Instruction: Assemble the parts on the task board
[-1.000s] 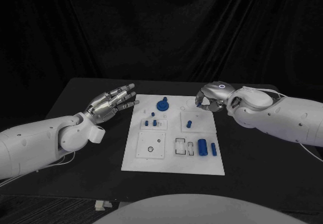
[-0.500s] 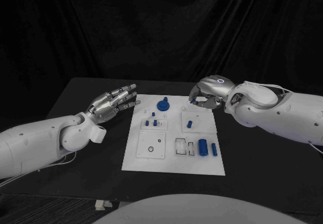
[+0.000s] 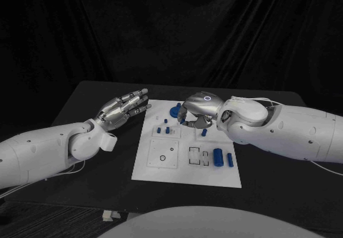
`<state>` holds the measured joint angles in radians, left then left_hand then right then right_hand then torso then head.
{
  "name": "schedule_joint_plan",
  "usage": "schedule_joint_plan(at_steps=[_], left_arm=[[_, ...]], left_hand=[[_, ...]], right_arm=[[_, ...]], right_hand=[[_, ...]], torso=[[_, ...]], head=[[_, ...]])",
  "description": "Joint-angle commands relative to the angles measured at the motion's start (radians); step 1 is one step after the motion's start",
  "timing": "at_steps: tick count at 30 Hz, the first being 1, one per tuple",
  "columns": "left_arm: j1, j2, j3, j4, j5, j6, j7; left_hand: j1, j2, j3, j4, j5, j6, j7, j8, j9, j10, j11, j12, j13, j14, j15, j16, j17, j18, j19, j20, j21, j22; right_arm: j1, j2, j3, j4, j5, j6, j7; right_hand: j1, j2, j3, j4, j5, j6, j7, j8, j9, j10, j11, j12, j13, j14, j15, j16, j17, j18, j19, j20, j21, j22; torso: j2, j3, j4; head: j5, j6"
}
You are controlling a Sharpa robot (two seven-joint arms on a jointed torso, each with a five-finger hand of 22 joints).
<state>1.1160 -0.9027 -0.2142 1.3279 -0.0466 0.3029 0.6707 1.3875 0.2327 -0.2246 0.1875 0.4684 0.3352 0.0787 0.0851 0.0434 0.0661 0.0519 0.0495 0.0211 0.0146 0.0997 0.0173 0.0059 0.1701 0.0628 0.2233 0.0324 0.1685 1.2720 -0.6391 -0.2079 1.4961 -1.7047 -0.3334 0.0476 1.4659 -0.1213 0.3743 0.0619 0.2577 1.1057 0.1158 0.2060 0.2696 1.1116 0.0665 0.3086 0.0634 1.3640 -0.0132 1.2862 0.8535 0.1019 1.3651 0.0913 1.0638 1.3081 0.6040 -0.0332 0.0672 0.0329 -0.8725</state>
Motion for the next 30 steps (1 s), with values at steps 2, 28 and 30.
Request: schedule_joint_plan(at_steps=[2,28,30], left_arm=[[-0.005,-0.003,0.001,0.007,0.008,-0.032,0.078],[-0.027,-0.01,0.001,0.013,0.008,-0.044,0.068],[-0.028,-0.01,0.001,0.013,0.008,-0.043,0.068]], left_hand=[[0.005,-0.001,-0.001,0.005,-0.004,-0.009,-0.001,0.0,-0.002,-0.002,-0.006,0.008,-0.001,-0.006,-0.002,-0.005,-0.001,0.011,-0.003,-0.011,-0.003,-0.002],[0.009,-0.003,-0.006,0.008,0.003,-0.024,-0.015,-0.004,-0.004,-0.013,-0.023,0.006,-0.003,-0.013,0.006,-0.015,-0.005,0.001,-0.059,-0.012,-0.028,-0.145],[0.009,-0.003,-0.006,0.008,0.003,-0.024,-0.015,-0.004,-0.004,-0.013,-0.023,0.006,-0.003,-0.013,0.006,-0.015,-0.005,0.001,-0.059,-0.012,-0.028,-0.145]], right_arm=[[-0.014,0.027,0.001,-0.01,-0.023,0.084,-0.023],[-0.086,0.073,0.001,-0.028,-0.051,0.09,-0.012],[-0.089,0.074,0.001,-0.029,-0.052,0.089,-0.012]], right_hand=[[0.002,-0.006,0.005,-0.002,-0.005,-0.005,0.004,-0.006,0.001,0.008,-0.002,-0.006,0.001,0.007,0.002,0.002,-0.001,-0.003,0.003,0.003,0.004,0.132],[0.006,-0.008,0.012,-0.01,0.012,-0.02,0.009,-0.02,0.001,0.017,-0.001,-0.017,0.003,0.013,0.003,0.006,0.005,-0.002,0.005,0.003,0.005,0.132],[0.006,-0.008,0.012,-0.01,0.012,-0.02,0.009,-0.02,0.001,0.017,-0.001,-0.017,0.003,0.013,0.003,0.006,0.005,-0.002,0.005,0.003,0.005,0.132]], torso=[[0.0,0.0002,0.0007],[0.0,-0.0003,-0.0001],[-0.001,-0.0004,-0.0001]], head=[[0.013,0.0],[0.044,0.0],[0.05,0.0]])
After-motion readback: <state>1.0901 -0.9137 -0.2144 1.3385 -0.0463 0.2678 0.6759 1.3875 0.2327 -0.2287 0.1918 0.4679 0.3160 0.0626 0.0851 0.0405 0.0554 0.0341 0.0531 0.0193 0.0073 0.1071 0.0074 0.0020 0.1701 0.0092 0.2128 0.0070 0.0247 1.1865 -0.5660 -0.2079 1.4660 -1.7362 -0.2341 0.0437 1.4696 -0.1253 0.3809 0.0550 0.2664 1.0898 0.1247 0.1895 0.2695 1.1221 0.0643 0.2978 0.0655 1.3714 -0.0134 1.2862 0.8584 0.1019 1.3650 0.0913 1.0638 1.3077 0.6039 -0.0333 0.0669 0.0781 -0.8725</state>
